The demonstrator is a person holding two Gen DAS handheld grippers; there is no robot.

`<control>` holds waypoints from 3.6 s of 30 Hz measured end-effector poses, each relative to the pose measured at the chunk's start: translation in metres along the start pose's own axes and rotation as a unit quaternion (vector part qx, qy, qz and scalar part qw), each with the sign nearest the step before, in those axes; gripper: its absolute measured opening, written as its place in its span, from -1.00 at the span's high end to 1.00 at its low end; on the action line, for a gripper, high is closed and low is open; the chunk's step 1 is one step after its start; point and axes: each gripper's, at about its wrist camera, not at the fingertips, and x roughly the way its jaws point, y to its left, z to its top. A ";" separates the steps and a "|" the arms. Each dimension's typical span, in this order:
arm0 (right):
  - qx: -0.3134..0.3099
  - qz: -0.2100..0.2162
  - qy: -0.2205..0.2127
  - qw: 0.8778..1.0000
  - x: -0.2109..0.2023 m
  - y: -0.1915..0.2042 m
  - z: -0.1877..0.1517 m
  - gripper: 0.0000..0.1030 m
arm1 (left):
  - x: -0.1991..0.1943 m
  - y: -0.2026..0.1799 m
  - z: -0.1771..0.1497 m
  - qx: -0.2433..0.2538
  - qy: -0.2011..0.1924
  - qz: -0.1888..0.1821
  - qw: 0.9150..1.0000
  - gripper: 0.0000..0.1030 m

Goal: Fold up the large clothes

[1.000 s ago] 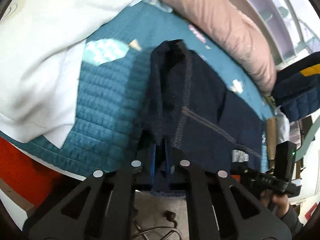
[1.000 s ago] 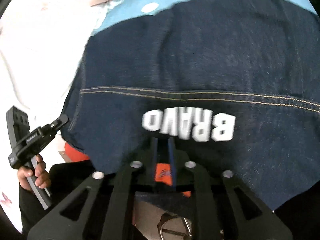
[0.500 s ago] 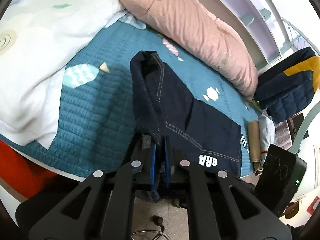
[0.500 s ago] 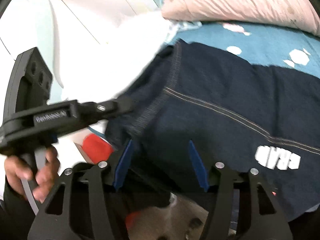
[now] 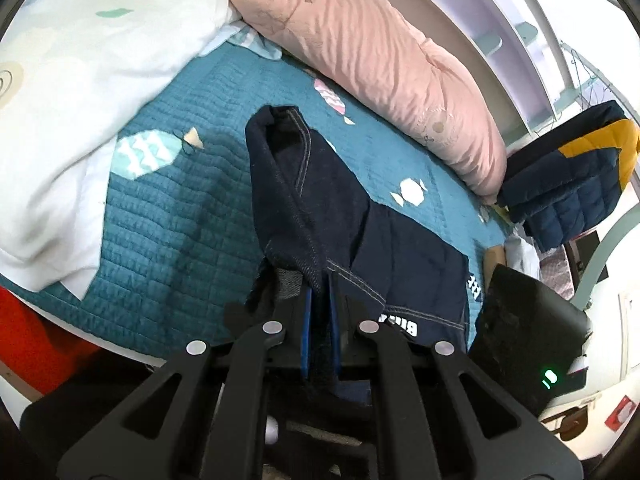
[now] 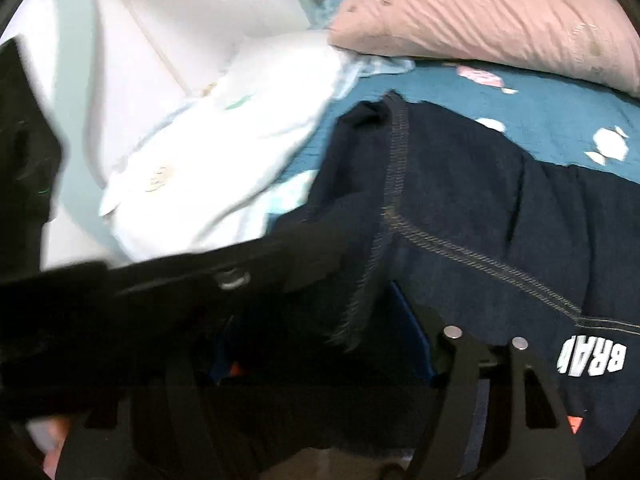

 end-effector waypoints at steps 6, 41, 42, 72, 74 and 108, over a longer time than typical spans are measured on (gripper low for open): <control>0.030 0.010 0.016 0.999 -0.002 -0.026 0.000 0.60 | -0.005 -0.011 -0.003 -0.002 -0.007 -0.039 0.999 0.77; 0.216 -0.017 -0.105 0.971 -0.218 -0.207 -0.031 0.62 | 0.100 -0.130 -0.118 0.187 0.149 -0.085 0.967 0.38; 0.227 -0.033 -0.108 0.967 -0.227 -0.221 -0.041 0.62 | 0.106 -0.136 -0.123 0.192 0.159 -0.088 0.964 0.38; 0.239 -0.100 -0.105 0.960 -0.289 -0.318 -0.090 0.45 | 0.192 -0.211 -0.110 0.241 0.184 -0.016 0.953 0.31; 0.229 -0.086 -0.091 0.965 -0.263 -0.321 -0.077 0.45 | 0.184 -0.221 -0.104 0.249 0.165 -0.028 0.954 0.31; 0.441 -0.011 0.008 0.898 -0.238 -0.388 -0.182 -0.33 | 0.235 -0.242 -0.014 0.226 0.161 -0.048 0.960 -0.38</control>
